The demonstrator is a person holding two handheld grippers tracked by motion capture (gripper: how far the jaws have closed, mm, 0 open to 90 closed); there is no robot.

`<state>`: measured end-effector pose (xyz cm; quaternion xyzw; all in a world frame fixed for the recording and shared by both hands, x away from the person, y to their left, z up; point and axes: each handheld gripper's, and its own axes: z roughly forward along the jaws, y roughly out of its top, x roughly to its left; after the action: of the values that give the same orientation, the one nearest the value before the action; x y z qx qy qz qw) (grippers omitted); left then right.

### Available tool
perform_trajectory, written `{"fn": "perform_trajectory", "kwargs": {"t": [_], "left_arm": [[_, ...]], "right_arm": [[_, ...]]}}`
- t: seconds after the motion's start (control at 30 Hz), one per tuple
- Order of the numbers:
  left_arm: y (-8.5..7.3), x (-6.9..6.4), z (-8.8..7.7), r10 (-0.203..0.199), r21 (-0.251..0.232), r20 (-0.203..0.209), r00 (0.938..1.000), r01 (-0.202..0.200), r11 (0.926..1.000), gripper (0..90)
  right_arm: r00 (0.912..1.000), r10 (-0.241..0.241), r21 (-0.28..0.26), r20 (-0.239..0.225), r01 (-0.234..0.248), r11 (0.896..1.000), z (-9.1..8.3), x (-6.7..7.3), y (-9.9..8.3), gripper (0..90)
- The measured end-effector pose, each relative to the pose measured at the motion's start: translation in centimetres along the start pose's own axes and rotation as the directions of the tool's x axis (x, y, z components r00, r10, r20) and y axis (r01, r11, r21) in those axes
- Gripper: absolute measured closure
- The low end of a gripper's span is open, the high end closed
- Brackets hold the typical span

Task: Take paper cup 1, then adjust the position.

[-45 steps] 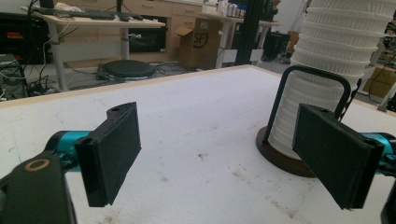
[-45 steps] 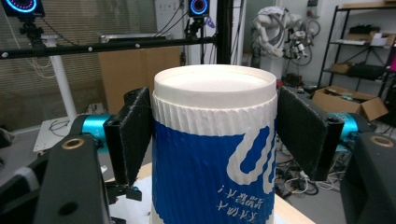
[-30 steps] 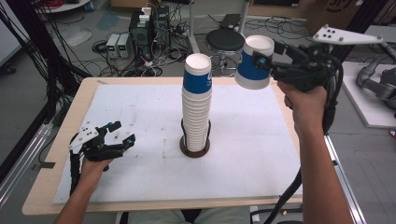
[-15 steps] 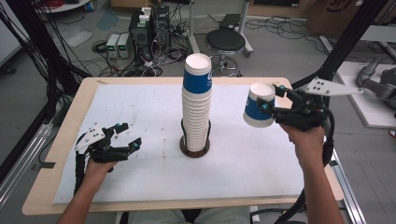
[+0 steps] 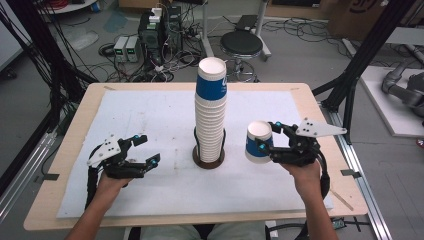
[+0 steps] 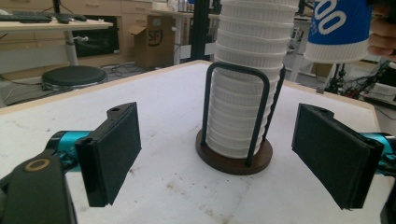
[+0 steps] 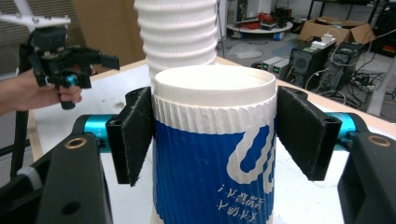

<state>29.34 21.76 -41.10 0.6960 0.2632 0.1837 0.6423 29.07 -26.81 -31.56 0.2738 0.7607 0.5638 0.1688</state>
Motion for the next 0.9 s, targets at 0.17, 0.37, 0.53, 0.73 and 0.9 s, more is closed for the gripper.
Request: {"fn": "perform_trajectory", "kwargs": {"t": [0.17, 0.37, 0.53, 0.73, 0.9], "left_arm": [[-0.1, -0.2, 0.2, 0.005, 0.011, 0.021, 0.9998, -0.005, 0.9999, 15.4], [0.1, -0.8, 0.2, 0.010, 0.004, 0.039, 0.9992, -0.010, 0.9999, 15.4], [0.2, -1.0, 0.4, 0.014, 0.002, 0.058, 0.9982, -0.014, 0.9999, 15.4], [0.4, -1.2, 0.6, 0.022, 0.013, 0.092, 0.9955, -0.024, 0.9996, 15.4], [0.5, -1.6, 0.8, 0.026, 0.020, 0.120, 0.9924, -0.029, 0.9994, 15.4]], "right_arm": [[0.9997, -0.018, 0.001, -0.013, 0.018, 1.000, 0.8, 0.7, -0.6, 31.1], [0.9989, -0.033, 0.007, -0.032, 0.034, 0.999, 1.5, 1.3, -0.6, 31.0], [0.9985, -0.045, 0.003, -0.032, 0.045, 0.999, 1.4, 1.6, -0.5, 31.0], [0.9984, -0.043, 0.014, -0.037, 0.043, 0.999, 1.5, 2.1, -0.7, 31.0], [0.9977, -0.039, 0.023, -0.056, 0.040, 0.999, 1.7, 2.3, -1.0, 31.0]]}}
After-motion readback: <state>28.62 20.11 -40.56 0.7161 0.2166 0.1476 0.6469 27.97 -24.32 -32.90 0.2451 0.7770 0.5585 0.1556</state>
